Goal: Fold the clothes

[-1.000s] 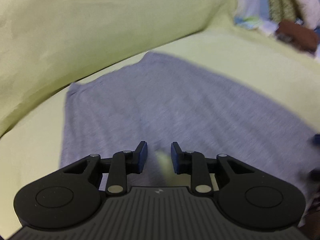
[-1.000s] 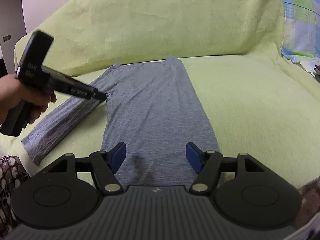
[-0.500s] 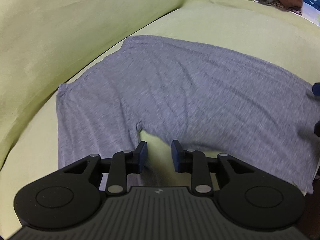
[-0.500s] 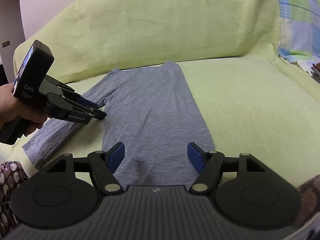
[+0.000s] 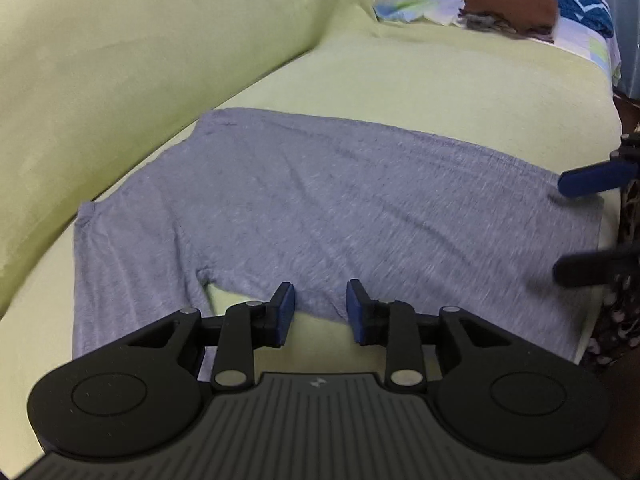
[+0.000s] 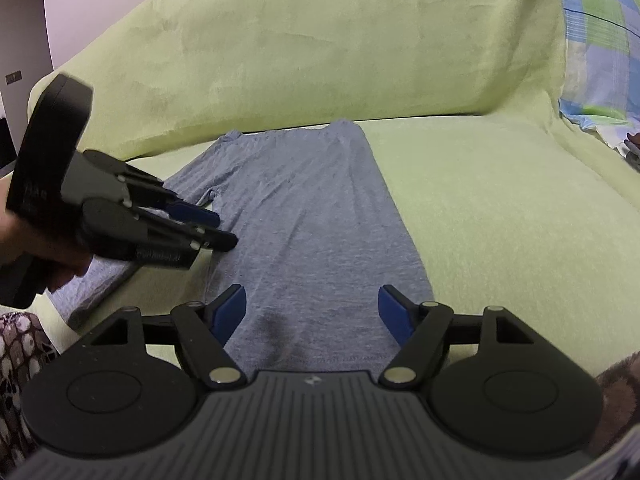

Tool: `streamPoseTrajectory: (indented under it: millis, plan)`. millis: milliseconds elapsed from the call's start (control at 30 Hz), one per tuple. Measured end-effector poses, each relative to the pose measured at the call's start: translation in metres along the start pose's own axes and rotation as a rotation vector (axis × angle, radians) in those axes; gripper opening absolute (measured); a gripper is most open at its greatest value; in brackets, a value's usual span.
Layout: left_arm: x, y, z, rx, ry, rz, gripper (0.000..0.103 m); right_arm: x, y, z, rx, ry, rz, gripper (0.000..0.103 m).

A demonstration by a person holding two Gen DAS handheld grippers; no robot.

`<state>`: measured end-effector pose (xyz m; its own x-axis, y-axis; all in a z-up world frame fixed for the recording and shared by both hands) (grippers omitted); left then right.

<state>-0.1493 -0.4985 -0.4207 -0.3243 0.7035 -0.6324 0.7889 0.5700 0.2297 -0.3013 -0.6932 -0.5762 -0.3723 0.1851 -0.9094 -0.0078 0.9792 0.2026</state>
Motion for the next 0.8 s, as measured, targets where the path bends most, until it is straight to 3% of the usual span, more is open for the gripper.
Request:
streamPoseTrajectory:
  millis: [100,333,500,667,700,800]
  plan:
    - [-0.001,-0.001,-0.001,-0.018,0.011,0.016,0.037,0.002,-0.003,0.003,0.033,0.028,-0.001,0.069]
    - [0.004,-0.007,-0.004,-0.045,-0.010,0.042,0.037,0.011,-0.032,0.004,0.233,0.065,0.035,0.066]
    - [0.011,-0.005,-0.011,-0.049,-0.003,0.045,0.037,0.010,-0.033,-0.011,0.234,0.009,0.029,0.066]
    - [0.016,0.001,-0.017,-0.044,0.002,0.006,0.036,0.015,-0.010,0.005,0.192,0.069,-0.099,0.066]
    - [0.015,-0.001,-0.023,-0.058,-0.004,0.011,0.035,0.015,-0.009,0.006,0.221,0.069,-0.111,0.068]
    - [0.011,-0.013,-0.040,-0.006,-0.065,-0.010,0.035,0.010,-0.015,0.005,0.292,0.050,-0.092,0.068]
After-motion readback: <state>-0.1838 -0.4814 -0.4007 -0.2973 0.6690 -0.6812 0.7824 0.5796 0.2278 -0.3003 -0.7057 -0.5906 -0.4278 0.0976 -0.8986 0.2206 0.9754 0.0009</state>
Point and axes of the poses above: each gripper's, at about its wrist camera, not at the fingertips, and z roughly the way its jaws point, y to its left, x to its underside, the point moved 6 cm from there along z, roughly the way its jaws point, and after that the axes turned 1 degree about z, right-handed, at the moved point
